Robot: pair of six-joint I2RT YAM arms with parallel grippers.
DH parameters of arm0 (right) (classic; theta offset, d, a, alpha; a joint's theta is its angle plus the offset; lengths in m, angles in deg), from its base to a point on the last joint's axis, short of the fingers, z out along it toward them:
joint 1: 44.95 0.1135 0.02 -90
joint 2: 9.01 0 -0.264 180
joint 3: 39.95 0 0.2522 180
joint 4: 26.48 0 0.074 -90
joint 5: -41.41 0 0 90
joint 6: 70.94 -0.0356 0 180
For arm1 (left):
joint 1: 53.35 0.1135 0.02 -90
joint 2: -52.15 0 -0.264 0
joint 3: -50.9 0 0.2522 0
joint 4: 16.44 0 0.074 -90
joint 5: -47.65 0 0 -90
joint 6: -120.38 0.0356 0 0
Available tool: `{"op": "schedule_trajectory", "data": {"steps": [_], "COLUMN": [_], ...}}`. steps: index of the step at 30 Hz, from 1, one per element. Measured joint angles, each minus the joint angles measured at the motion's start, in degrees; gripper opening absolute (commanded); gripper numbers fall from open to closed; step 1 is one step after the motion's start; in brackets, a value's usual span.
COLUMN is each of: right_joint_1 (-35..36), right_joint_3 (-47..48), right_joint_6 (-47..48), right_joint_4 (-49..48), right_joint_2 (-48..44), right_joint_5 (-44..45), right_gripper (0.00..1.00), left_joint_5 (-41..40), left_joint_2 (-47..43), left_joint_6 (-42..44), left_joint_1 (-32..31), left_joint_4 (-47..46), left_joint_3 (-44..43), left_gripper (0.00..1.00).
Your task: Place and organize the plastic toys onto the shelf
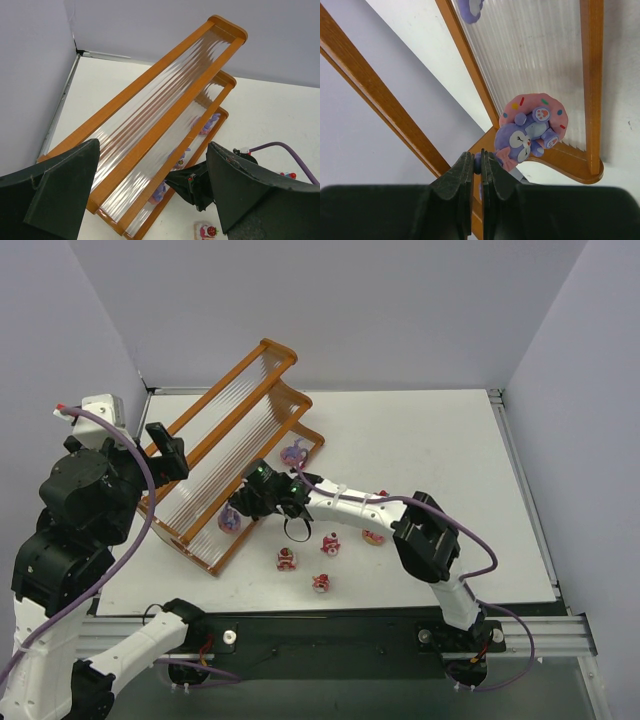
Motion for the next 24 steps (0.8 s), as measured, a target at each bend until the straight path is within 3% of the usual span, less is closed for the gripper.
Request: {"op": "schedule_trajectory", "data": {"steps": [9, 24], "right_joint_1": [1.62, 2.14], "right_joint_3": [-1.55, -2.03], "right_joint_6": [-0.76, -1.44], "right_joint_4": [-3.67, -4.94], "right_joint_2": [2.16, 3.54], "right_joint_5": [0.57, 1.38], "right_gripper": [0.00, 0.00], "left_joint_5": [-1.14, -14.86], "left_joint_2": [-0.17, -5.18], "left_joint_6": [1.40, 7.04], "left_joint_1": [0.00, -1.40], "left_joint_4": [1.99, 3.87], "left_joint_3": [-0.81, 1.64], "left_gripper": [0.97, 0.97]}}
